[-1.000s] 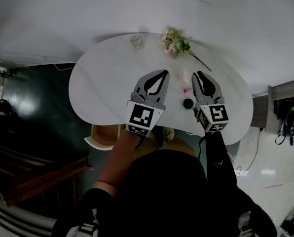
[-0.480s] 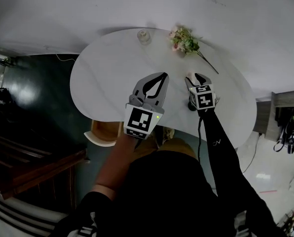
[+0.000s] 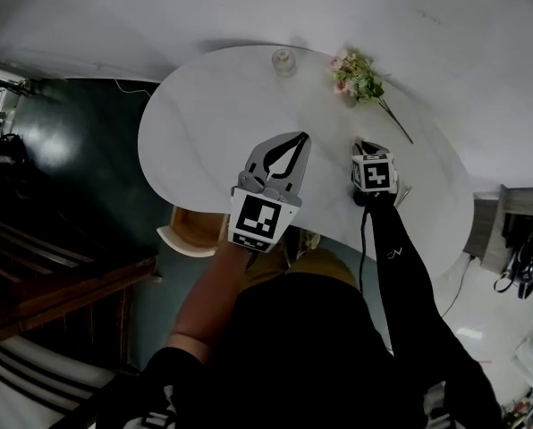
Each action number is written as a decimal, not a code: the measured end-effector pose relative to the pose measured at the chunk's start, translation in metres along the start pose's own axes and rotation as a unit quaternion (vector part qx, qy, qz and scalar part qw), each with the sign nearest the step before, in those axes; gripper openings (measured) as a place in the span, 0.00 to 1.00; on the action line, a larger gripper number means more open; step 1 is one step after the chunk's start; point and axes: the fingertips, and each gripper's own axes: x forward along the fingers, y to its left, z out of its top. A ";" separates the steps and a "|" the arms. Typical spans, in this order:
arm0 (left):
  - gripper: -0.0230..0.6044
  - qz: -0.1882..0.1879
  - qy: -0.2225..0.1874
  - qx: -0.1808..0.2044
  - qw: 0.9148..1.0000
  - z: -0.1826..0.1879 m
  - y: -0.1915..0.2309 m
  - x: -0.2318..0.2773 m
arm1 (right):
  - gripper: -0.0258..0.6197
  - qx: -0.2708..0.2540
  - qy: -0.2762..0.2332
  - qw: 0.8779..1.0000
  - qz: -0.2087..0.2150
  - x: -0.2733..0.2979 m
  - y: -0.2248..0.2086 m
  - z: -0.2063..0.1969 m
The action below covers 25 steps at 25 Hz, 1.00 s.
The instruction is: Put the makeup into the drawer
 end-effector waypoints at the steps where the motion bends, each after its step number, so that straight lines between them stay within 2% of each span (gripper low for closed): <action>1: 0.05 0.002 0.001 0.000 1.000 -0.001 0.002 0.000 | 0.15 -0.002 -0.012 1.000 0.000 -0.004 0.000 0.005; 6: 0.05 0.013 0.004 0.006 1.000 0.002 0.011 0.005 | 0.15 -0.003 -0.099 0.995 -0.012 -0.048 0.004 0.039; 12: 0.05 0.013 -0.019 0.006 1.000 0.022 0.014 0.014 | 0.15 0.015 -0.197 0.980 -0.031 -0.118 0.005 0.076; 17: 0.05 0.007 -0.037 -0.036 0.999 0.032 0.015 0.022 | 0.15 0.019 -0.287 0.957 -0.040 -0.181 0.003 0.103; 20: 0.05 0.002 -0.040 -0.033 0.999 0.039 0.009 0.026 | 0.15 0.016 -0.335 0.940 -0.058 -0.216 -0.003 0.114; 23: 0.05 -0.005 -0.047 -0.029 0.999 0.047 0.004 0.031 | 0.15 0.002 -0.389 0.919 -0.067 -0.248 -0.006 0.128; 25: 0.05 -0.007 -0.049 -0.027 0.998 0.049 0.000 0.032 | 0.15 -0.007 -0.405 0.912 -0.066 -0.258 -0.004 0.131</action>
